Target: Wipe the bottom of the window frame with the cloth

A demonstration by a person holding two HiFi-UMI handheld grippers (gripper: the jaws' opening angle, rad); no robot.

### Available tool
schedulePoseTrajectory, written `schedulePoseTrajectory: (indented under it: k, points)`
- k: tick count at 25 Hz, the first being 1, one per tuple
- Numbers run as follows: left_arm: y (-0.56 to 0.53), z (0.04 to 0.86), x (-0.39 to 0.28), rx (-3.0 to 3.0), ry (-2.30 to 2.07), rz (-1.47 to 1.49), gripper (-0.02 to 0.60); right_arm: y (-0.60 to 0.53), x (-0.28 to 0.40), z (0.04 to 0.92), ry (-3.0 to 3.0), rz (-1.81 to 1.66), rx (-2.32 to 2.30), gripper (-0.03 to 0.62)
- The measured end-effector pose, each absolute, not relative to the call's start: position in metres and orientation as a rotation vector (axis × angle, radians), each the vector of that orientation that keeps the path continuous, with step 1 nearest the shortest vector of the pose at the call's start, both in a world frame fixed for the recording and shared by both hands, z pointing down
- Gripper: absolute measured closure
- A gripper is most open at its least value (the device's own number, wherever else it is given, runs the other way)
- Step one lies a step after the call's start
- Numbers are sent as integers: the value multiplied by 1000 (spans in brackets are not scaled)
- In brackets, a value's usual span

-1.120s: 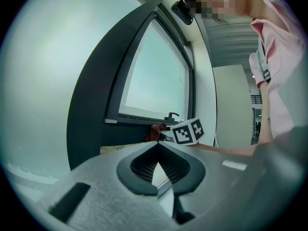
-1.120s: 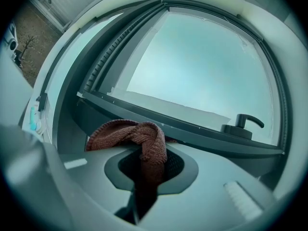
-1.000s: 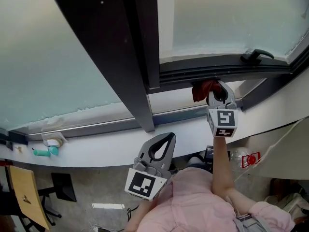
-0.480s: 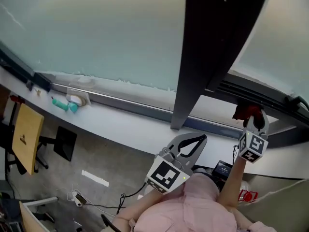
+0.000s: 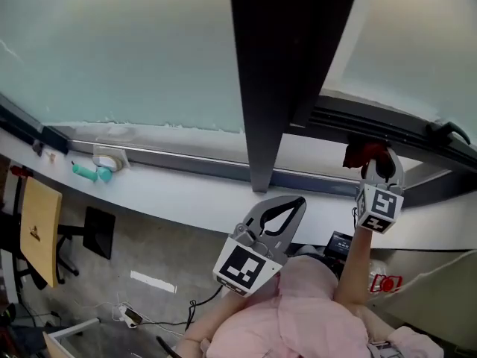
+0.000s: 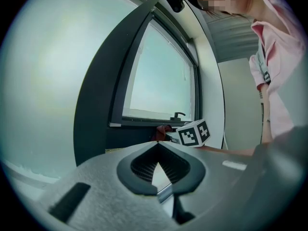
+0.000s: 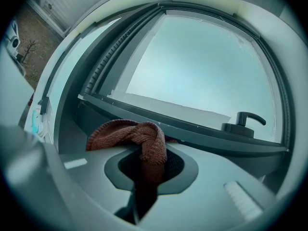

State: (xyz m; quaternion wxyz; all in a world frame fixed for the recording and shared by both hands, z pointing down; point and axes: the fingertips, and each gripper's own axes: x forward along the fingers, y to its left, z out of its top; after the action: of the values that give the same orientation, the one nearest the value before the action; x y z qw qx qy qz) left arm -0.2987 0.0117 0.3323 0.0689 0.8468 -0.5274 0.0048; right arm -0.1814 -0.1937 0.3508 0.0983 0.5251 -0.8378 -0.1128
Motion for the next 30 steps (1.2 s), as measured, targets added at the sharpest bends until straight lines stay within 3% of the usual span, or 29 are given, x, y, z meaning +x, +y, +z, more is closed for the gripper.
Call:
schedulePoseTrajectory:
  k: [9,30]
  points:
    - [-6,319,-267,2613,-1488,-86,584,-200,-164,347,-2469,-309,1596,541]
    - [-18,337,-246,2624,-1406,24,584,-218,-102,349,-2438,-281,1641,540]
